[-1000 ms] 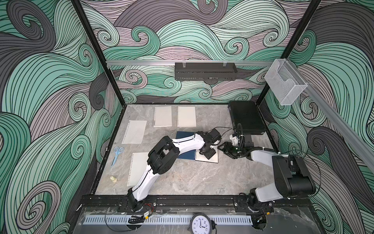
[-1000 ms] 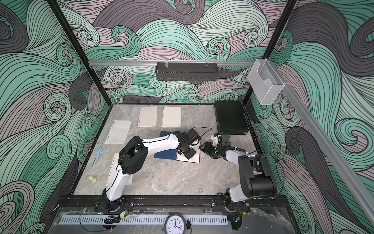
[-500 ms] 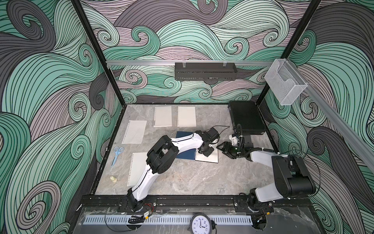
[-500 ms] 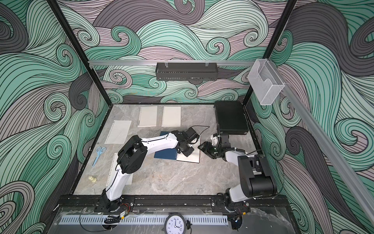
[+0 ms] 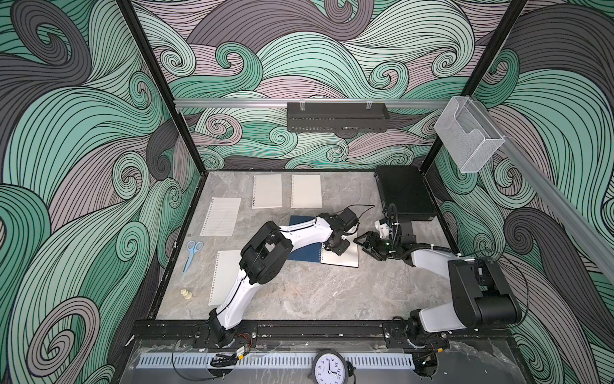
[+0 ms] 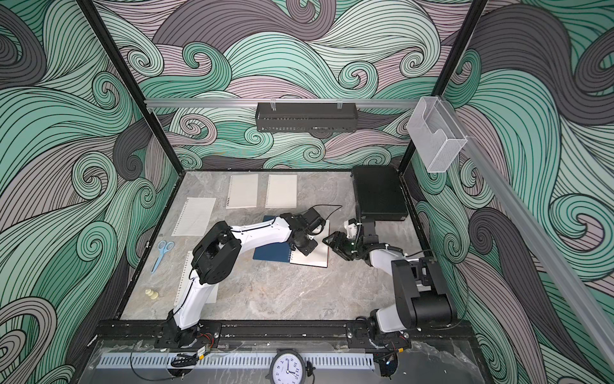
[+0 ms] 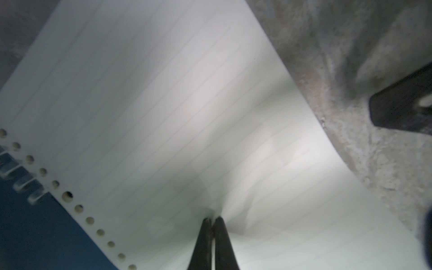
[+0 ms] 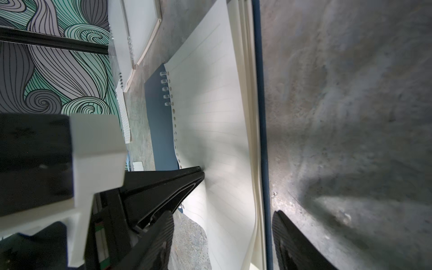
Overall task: Tear off pages from different notebooks
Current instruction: Tear off the paper from the notebook.
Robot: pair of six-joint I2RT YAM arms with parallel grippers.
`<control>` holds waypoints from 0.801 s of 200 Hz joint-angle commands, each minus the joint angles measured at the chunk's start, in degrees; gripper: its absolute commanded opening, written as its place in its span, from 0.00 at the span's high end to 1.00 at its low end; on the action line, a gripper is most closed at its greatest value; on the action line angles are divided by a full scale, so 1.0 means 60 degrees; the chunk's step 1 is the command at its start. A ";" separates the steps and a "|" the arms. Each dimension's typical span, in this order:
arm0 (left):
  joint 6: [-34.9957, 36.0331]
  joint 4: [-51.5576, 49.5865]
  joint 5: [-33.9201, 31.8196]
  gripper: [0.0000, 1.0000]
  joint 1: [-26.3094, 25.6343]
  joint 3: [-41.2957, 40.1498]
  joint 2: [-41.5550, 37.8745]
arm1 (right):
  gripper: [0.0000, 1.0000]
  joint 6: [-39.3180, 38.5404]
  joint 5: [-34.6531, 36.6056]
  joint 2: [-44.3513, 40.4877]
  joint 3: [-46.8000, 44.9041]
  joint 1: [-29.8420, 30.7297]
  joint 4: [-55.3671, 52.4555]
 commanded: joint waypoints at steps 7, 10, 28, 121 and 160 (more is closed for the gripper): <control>-0.0116 -0.1698 0.0611 0.99 -0.0047 -0.0976 0.1586 | 0.32 0.0193 -0.0295 -0.0214 0.0094 0.0076 -0.0104; -0.0116 -0.1694 0.0611 1.00 -0.0051 -0.0976 0.1600 | 0.32 0.0206 -0.0308 -0.0214 0.0087 0.0078 -0.0122; -0.0114 -0.1710 0.0626 1.00 -0.0043 -0.0963 0.1615 | 0.32 0.0321 -0.0393 -0.0215 0.0029 0.0087 -0.0150; -0.0070 -0.1815 0.0754 1.00 -0.0051 -0.0804 0.1707 | 0.31 0.0980 -0.0764 -0.0276 -0.0574 0.0308 0.0399; -0.0057 -0.1873 0.0787 1.00 -0.0051 -0.0771 0.1740 | 0.31 0.1086 -0.0754 -0.0190 -0.0584 0.0472 0.0564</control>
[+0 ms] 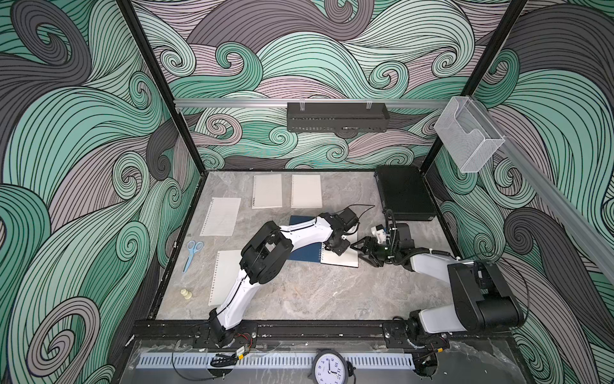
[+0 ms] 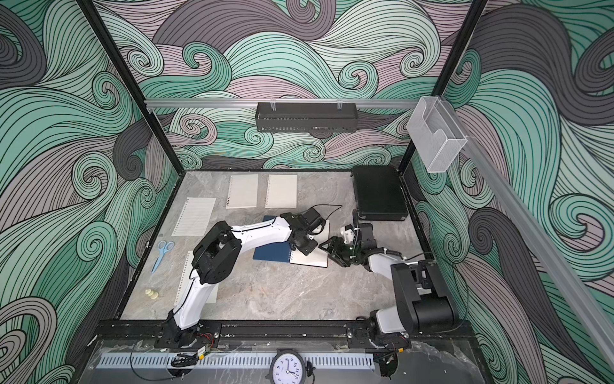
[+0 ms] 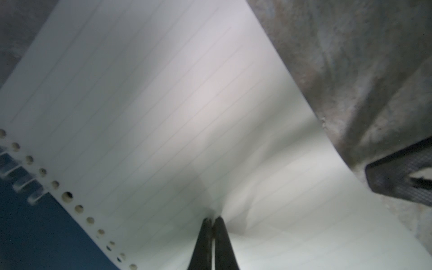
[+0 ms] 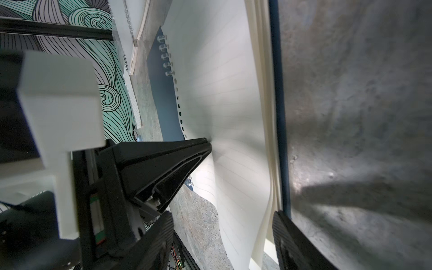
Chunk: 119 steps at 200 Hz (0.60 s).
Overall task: Tear off pages from different notebooks
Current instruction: Tear off the paper from the notebook.
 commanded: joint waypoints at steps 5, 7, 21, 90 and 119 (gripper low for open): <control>-0.0061 -0.1768 0.0783 1.00 -0.0062 -0.0879 0.1621 | 0.31 0.0238 -0.0076 -0.0005 -0.0040 0.0085 0.0320; -0.0061 -0.1768 0.0791 1.00 -0.0062 -0.0880 0.1622 | 0.31 0.0238 -0.0072 -0.0010 -0.0034 0.0084 0.0320; -0.0076 -0.1767 0.0830 1.00 -0.0051 -0.0895 0.1627 | 0.31 0.0238 -0.0047 -0.0017 -0.0057 0.0104 0.0305; -0.0046 -0.1767 0.0873 1.00 -0.0063 -0.0894 0.1657 | 0.31 0.0205 -0.0011 -0.0172 0.0018 0.0127 0.0116; -0.0061 -0.1768 0.0901 1.00 -0.0057 -0.0895 0.1656 | 0.31 0.0109 0.0072 -0.0437 0.0096 0.0127 -0.0188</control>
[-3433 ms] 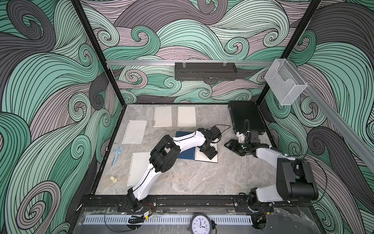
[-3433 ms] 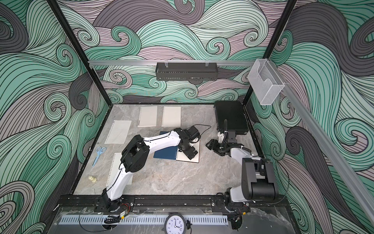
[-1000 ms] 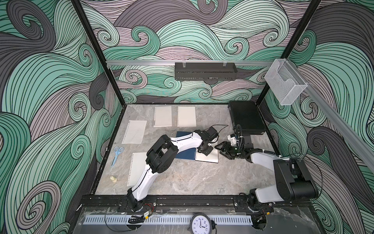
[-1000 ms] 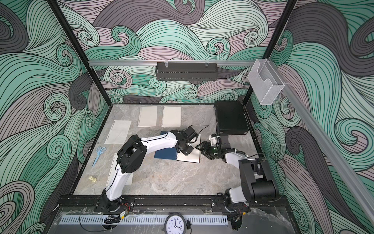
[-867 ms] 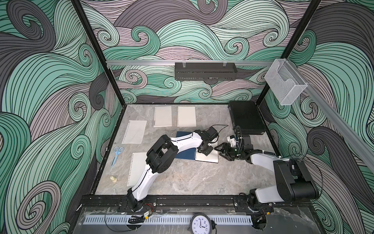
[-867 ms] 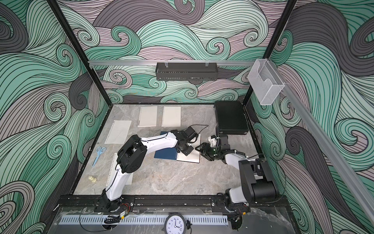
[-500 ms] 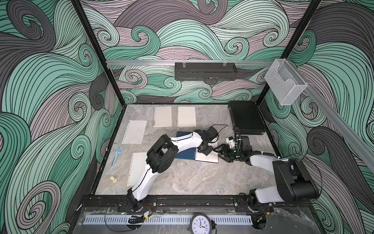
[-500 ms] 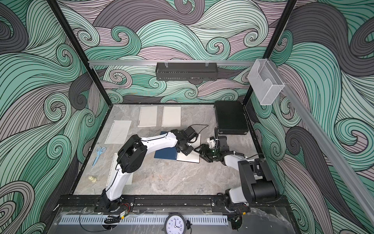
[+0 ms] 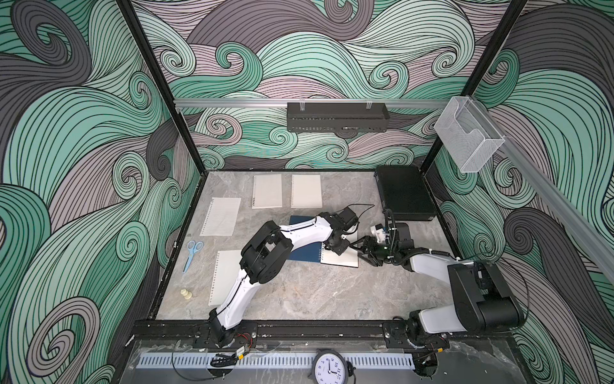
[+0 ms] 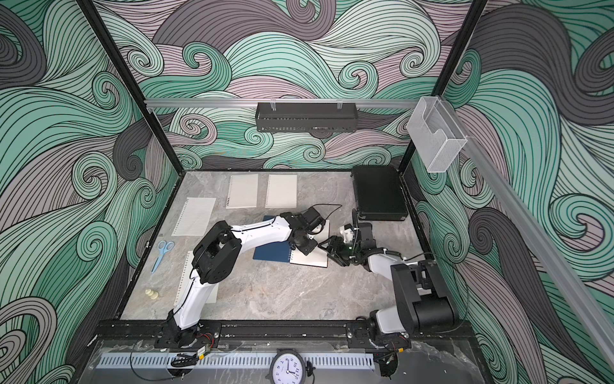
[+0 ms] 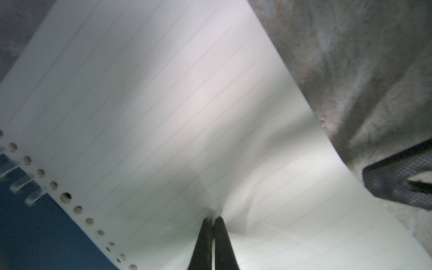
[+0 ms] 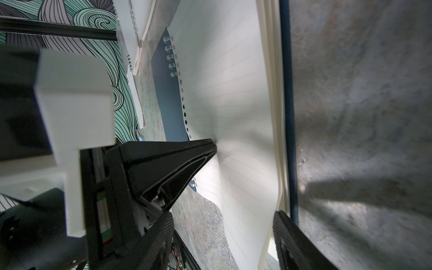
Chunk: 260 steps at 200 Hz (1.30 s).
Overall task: Tear off pages from different notebooks
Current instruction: Tear off the paper from the notebook.
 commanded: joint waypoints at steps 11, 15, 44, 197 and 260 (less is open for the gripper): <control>-0.0046 -0.1753 0.0799 1.00 -0.0095 -0.0911 0.1647 | 0.31 -0.0021 0.0074 -0.0387 0.0127 0.0064 -0.0373; -0.0046 -0.1757 0.0799 1.00 -0.0095 -0.0910 0.1651 | 0.31 -0.0038 0.0054 -0.0401 0.0118 0.0065 -0.0390; -0.0045 -0.1772 0.0835 1.00 -0.0086 -0.0899 0.1649 | 0.31 -0.0009 0.0045 -0.0409 0.0072 0.0080 -0.0339; -0.0002 -0.1874 0.0931 1.00 -0.0107 -0.0836 0.1725 | 0.31 0.0121 0.0094 -0.0123 -0.0100 0.0257 -0.0081; 0.0023 -0.1896 0.0970 1.00 -0.0110 -0.0844 0.1735 | 0.31 0.0035 0.0271 -0.0087 -0.0168 0.0268 -0.0203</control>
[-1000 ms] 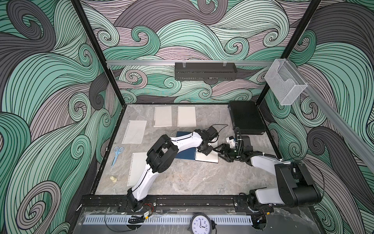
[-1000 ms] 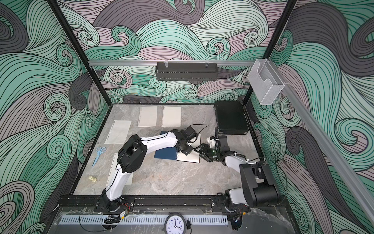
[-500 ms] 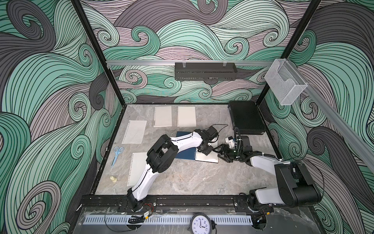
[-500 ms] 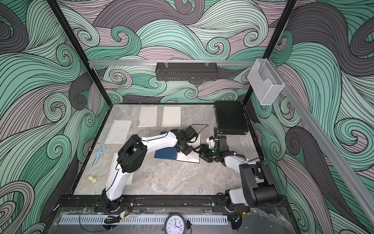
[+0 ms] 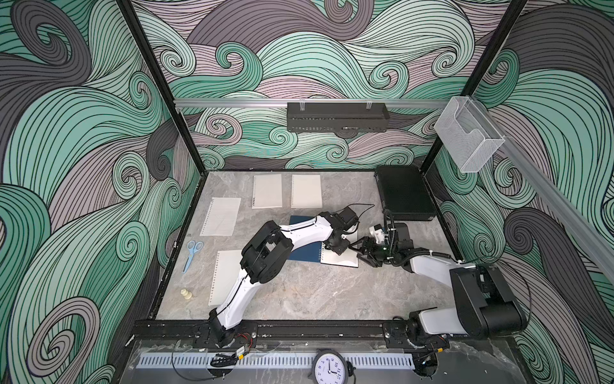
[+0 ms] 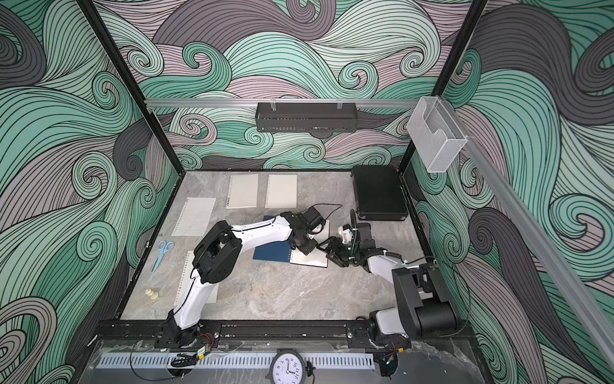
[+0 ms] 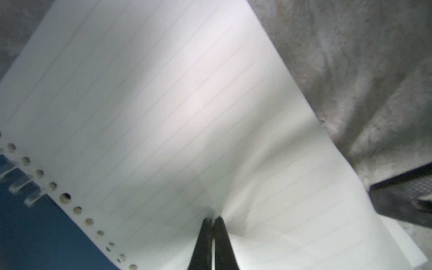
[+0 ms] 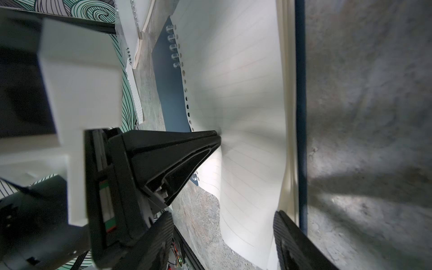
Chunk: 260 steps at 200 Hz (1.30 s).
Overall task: Tear off pages from different notebooks
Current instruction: Tear off the paper from the notebook.
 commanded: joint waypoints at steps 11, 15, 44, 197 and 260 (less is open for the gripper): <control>0.0002 -0.1762 0.0938 1.00 -0.0113 -0.0949 0.1660 | 0.31 0.0022 0.0199 0.0150 -0.0161 0.0041 0.0063; 0.0001 -0.1761 0.0938 1.00 -0.0113 -0.0948 0.1656 | 0.31 0.0031 0.0211 0.0157 -0.0173 0.0042 0.0065; 0.0018 -0.1785 0.0953 1.00 -0.0113 -0.0947 0.1668 | 0.31 0.0015 0.0212 0.0266 -0.0204 0.0044 0.0142; 0.0069 -0.1784 0.1070 1.00 -0.0110 -0.0980 0.1679 | 0.31 -0.0069 0.0258 0.0721 -0.0308 0.0050 0.0479; 0.0089 -0.1755 0.1188 1.00 -0.0113 -0.0997 0.1678 | 0.31 -0.0115 0.0100 0.1065 -0.0059 0.0045 0.0722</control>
